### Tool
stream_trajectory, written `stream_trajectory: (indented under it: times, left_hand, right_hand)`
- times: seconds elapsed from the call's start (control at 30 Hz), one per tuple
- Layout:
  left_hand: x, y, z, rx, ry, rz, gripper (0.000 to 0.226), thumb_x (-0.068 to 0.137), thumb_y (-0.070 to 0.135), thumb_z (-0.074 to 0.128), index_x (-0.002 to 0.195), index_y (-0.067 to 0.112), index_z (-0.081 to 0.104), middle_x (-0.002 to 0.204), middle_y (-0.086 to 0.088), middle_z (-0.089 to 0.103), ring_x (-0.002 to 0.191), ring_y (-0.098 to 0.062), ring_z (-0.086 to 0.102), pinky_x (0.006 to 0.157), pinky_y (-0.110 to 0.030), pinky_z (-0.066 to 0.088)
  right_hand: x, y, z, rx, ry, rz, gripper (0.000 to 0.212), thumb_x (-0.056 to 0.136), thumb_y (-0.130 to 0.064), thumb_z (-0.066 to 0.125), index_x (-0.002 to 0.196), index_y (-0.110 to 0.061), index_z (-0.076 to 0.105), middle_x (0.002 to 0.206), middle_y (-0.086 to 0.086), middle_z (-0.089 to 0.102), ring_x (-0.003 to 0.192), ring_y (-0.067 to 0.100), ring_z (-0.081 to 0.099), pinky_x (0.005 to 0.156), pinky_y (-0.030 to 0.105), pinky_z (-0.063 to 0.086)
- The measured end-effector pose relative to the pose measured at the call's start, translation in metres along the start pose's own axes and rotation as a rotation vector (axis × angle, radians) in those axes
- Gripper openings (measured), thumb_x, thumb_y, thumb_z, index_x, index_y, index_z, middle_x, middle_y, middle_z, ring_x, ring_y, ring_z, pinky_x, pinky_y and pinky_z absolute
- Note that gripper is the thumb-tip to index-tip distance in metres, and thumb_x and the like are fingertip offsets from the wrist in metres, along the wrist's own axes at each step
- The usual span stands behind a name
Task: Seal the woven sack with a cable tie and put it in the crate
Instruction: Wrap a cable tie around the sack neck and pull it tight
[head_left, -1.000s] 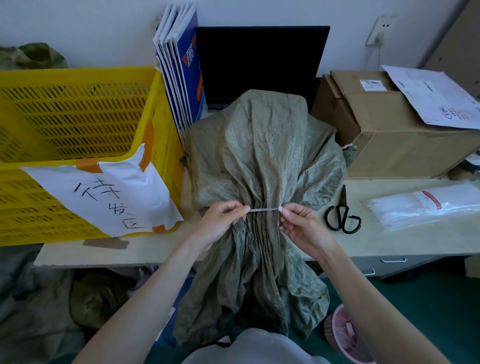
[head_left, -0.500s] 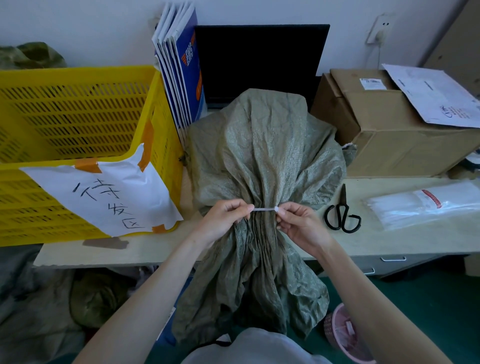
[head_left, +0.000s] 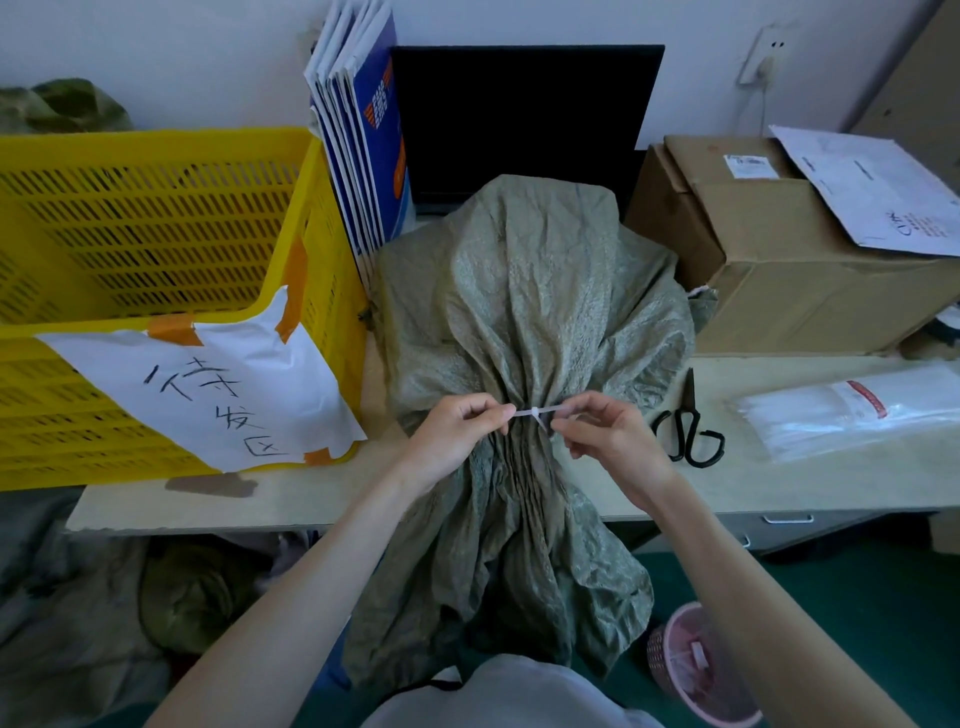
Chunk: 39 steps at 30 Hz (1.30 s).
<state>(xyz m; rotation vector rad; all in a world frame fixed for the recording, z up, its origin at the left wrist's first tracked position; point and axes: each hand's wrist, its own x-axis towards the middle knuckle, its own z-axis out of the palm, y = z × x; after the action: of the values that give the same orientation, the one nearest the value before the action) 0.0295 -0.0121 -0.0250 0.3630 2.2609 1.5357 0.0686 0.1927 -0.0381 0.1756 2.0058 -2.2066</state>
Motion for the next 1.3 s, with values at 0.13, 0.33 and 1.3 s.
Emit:
stream_trajectory:
  times: [0.13,0.33,1.3]
  left_hand:
    - [0.000,-0.006,0.001,0.021,0.022,0.050,0.030,0.094,0.035,0.056,0.069,0.020,0.063,0.049,0.013,0.040,0.050,-0.004,0.036,0.060,-0.025,0.029]
    - [0.000,-0.002,0.010,0.088,0.060,0.148,0.012,0.092,0.031,0.060,0.094,0.023,0.069,0.068,0.013,0.053,0.061,-0.003,0.047,0.062,-0.020,0.037]
    - [-0.012,-0.030,0.018,0.263,0.235,0.353,0.012,0.091,0.018,0.063,0.095,0.010,0.071,0.081,0.002,0.063,0.075,-0.012,0.057,0.065,-0.017,0.041]
  right_hand:
    - [-0.004,-0.016,-0.001,-0.092,-0.008,-0.022,0.019,0.089,-0.011,0.062,0.071,-0.007,0.060,0.060,0.005,0.050,0.054,0.015,0.044,0.054,0.023,0.035]
    - [-0.005,-0.019,0.001,-0.208,0.054,-0.053,0.027,0.095,-0.012,0.053,0.068,-0.008,0.056,0.054,0.004,0.042,0.048,0.014,0.034,0.050,0.027,0.026]
    - [-0.010,-0.012,-0.010,0.290,0.265,-0.075,0.034,0.097,-0.003,0.043,0.064,-0.012,0.045,0.050,-0.008,0.040,0.049,0.013,0.021,0.045,0.021,0.022]
